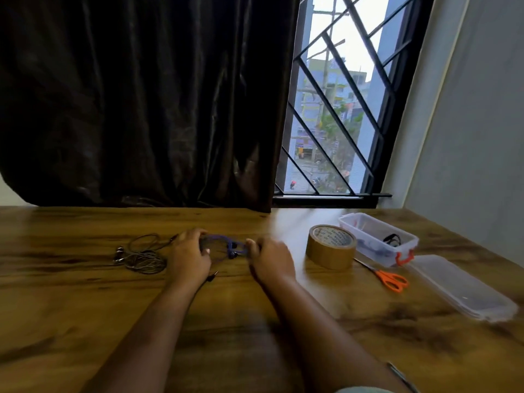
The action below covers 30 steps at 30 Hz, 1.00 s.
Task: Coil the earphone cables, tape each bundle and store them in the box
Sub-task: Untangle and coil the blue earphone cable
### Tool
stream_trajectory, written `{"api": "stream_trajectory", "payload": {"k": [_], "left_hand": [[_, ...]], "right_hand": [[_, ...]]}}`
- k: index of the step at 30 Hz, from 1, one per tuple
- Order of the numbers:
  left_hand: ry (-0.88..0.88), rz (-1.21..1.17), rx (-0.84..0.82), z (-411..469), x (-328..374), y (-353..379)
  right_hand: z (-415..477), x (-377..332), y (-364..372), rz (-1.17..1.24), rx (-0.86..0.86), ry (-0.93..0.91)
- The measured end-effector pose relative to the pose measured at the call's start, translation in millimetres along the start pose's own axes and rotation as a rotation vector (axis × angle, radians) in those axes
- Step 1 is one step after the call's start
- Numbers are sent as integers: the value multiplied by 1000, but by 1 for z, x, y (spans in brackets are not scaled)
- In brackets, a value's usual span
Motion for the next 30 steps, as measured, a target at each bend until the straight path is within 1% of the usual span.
{"api": "stream_trajectory", "payload": {"k": [3, 5, 7, 9, 11, 12, 13, 14, 15, 16, 17, 18, 19, 20, 22, 24, 26, 28, 30], "left_hand": [[14, 76, -41, -1, 0, 5], [10, 116, -17, 0, 1, 4], [-29, 94, 18, -1, 0, -2], [-31, 86, 7, -1, 0, -2], [47, 159, -29, -4, 11, 0], [92, 139, -55, -7, 18, 2], [116, 28, -118, -10, 25, 8], [121, -154, -215, -15, 32, 15], [96, -345, -328, -21, 37, 23], [66, -482, -403, -24, 39, 30], [59, -548, -407, -24, 40, 31], [53, -587, -356, -20, 38, 31], [48, -594, -260, -14, 35, 28], [49, -564, -156, -8, 32, 25], [137, -423, -40, -5, 44, 25], [284, -262, -43, -13, 64, 42], [359, -148, -65, -16, 73, 58], [341, -115, -49, -10, 68, 55], [283, -122, 20, -3, 57, 40]], "right_hand": [[-2, 26, -25, 103, 74, 73], [2, 42, -37, 266, 189, 130], [3, 55, -42, 464, 304, 178], [6, 59, -39, 631, 310, 205], [13, 57, -37, 733, 294, 185], [16, 55, -38, 758, 298, 158], [18, 51, -41, 770, 303, 127], [20, 48, -42, 766, 305, 99], [21, 45, -44, 760, 303, 72], [21, 42, -45, 770, 299, 46], [20, 39, -45, 811, 294, 21], [19, 35, -46, 870, 291, 6], [19, 32, -46, 928, 287, -4], [19, 29, -44, 969, 279, -9], [20, 22, -37, 1000, 224, -21], [20, 16, -31, 1019, 165, -58], [19, 13, -31, 1056, 126, -101], [20, 11, -32, 1072, 76, -131], [21, 10, -28, 1029, 13, -119]]}}
Point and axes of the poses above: each hand's wrist, its own z-axis towards the middle knuckle, its own y-axis out of the palm, x = y × z, the point moved 8 cm from there along z, towards the middle knuckle, and after that the axes turned 6 degrees about -y, right-handed, at the moved point
